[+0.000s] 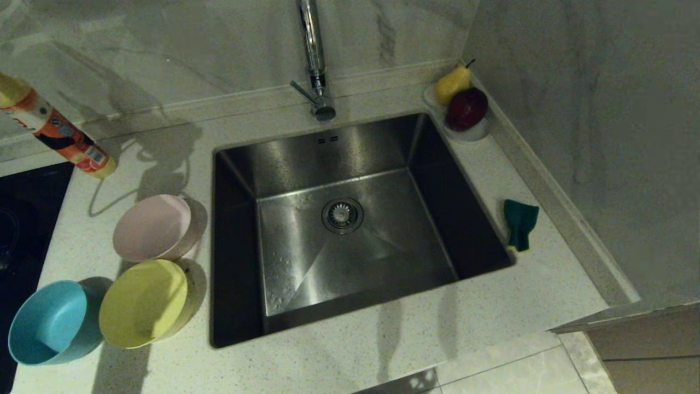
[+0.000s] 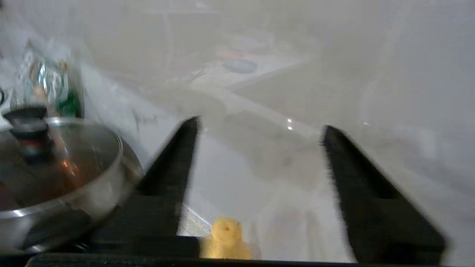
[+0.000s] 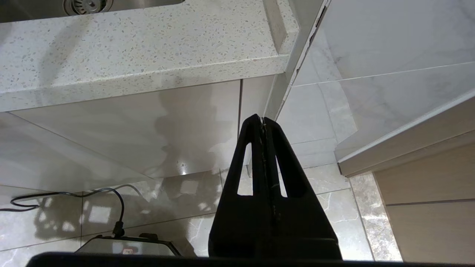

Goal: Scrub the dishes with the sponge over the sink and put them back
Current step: Turn on the faucet

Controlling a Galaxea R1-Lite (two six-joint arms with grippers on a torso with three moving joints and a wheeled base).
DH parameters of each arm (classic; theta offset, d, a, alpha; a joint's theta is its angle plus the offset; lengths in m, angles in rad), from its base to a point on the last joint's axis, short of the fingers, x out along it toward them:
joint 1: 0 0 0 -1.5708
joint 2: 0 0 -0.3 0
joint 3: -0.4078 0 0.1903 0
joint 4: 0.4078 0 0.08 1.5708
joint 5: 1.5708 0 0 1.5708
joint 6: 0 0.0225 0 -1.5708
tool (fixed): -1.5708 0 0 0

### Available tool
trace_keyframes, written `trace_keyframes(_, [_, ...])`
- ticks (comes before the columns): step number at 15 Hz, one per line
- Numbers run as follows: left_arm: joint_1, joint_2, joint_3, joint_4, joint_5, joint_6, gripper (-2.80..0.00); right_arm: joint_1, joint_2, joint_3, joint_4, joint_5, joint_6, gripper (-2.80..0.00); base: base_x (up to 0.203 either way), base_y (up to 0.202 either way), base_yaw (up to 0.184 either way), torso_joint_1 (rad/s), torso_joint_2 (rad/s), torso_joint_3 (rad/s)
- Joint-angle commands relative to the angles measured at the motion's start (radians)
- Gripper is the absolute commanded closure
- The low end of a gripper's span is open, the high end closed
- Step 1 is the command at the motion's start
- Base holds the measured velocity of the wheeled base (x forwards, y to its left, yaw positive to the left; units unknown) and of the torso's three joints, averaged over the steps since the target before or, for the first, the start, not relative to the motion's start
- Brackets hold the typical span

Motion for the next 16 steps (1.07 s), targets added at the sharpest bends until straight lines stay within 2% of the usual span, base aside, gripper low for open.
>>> trace_keyframes(1, [-0.017, -0.196, 0.008, 0.143, -0.042, 0.001, 0.0, 0.0, 0.001, 0.0, 0.0, 0.001, -0.001, 0.0, 0.0, 0.0, 0.0, 0.0, 0.0, 0.0])
trace_keyframes(4, [-0.061, -0.383, 0.075, 0.434, -0.213, 0.014, 0.0, 0.0, 0.001, 0.0, 0.0, 0.001, -0.001, 0.0, 0.0, 0.0, 0.0, 0.0, 0.0, 0.0])
trace_keyframes(6, [-0.084, -0.518, 0.198, 0.603, -0.361, 0.028, 0.0, 0.0, 0.0, 0.0, 0.0, 0.001, -0.001, 0.0, 0.0, 0.0, 0.0, 0.0, 0.0, 0.0])
trace_keyframes(10, [-0.121, -0.768, 0.473, 0.775, -0.648, 0.061, 0.0, 0.0, -0.001, 0.0, 0.0, 0.001, -0.001, 0.0, 0.0, 0.0, 0.0, 0.0, 0.0, 0.0])
trace_keyframes(12, [-0.128, -0.876, 0.622, 0.833, -0.718, 0.116, 0.0, 0.0, 0.0, 0.0, 0.0, 0.001, -0.001, 0.0, 0.0, 0.0, 0.0, 0.0, 0.0, 0.0])
trace_keyframes(16, [-0.163, -1.12, 0.959, 0.859, -0.762, 0.23, 0.0, 0.0, 0.001, 0.0, 0.0, 0.001, -0.001, 0.0, 0.0, 0.0, 0.0, 0.0, 0.0, 0.0])
